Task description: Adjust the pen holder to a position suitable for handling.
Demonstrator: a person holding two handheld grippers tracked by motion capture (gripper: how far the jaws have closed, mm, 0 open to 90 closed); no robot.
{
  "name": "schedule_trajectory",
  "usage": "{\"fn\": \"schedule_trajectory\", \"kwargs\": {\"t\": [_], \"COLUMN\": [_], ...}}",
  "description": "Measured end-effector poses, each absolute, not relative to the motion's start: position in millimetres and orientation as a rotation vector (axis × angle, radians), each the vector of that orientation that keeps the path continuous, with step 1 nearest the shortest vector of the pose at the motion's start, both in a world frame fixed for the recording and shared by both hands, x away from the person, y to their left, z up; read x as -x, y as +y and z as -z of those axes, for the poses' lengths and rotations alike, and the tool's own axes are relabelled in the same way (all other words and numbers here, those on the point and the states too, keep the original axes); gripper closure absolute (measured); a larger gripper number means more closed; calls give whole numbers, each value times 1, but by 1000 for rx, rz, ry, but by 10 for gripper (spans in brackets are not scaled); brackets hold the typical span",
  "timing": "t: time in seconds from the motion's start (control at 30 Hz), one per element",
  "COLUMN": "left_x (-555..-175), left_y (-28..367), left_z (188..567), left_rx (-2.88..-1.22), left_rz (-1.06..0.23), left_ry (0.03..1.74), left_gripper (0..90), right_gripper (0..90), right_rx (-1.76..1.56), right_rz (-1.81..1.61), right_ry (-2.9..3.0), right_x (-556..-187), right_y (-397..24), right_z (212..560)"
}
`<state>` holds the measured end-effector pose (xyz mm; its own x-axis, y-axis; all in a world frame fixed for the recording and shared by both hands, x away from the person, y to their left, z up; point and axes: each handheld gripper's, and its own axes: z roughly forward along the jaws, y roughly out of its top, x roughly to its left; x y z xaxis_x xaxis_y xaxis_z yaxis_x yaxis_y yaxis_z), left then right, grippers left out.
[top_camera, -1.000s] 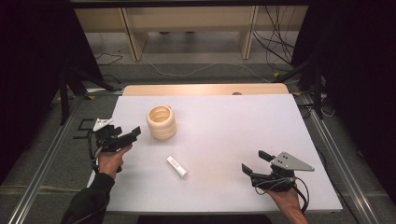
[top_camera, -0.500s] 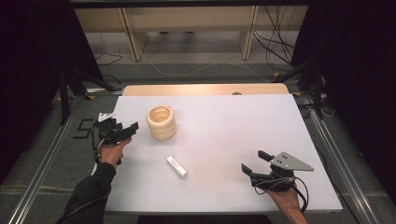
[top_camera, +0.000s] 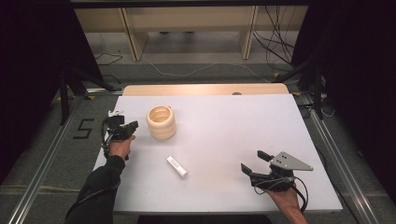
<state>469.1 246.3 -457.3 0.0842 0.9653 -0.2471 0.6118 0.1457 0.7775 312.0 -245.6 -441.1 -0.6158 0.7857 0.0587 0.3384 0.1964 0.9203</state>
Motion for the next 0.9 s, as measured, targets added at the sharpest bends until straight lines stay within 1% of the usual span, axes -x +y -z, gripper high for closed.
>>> {"fn": "schedule_trajectory", "kwargs": {"t": [0.23,0.9], "left_x": [-482,-492], "left_y": [232,211], "left_z": [463,468], "left_rx": [-1552,-1531], "left_rz": [-508,-453], "left_ry": [1630,1664], "left_gripper": [892,893], "right_gripper": [218,221], "right_rx": [-1049,-1041], "right_rz": [-1410,-1409], "right_ry": [2049,2055], "right_x": [-312,-312], "right_y": [-246,-246], "right_z": [441,441]}}
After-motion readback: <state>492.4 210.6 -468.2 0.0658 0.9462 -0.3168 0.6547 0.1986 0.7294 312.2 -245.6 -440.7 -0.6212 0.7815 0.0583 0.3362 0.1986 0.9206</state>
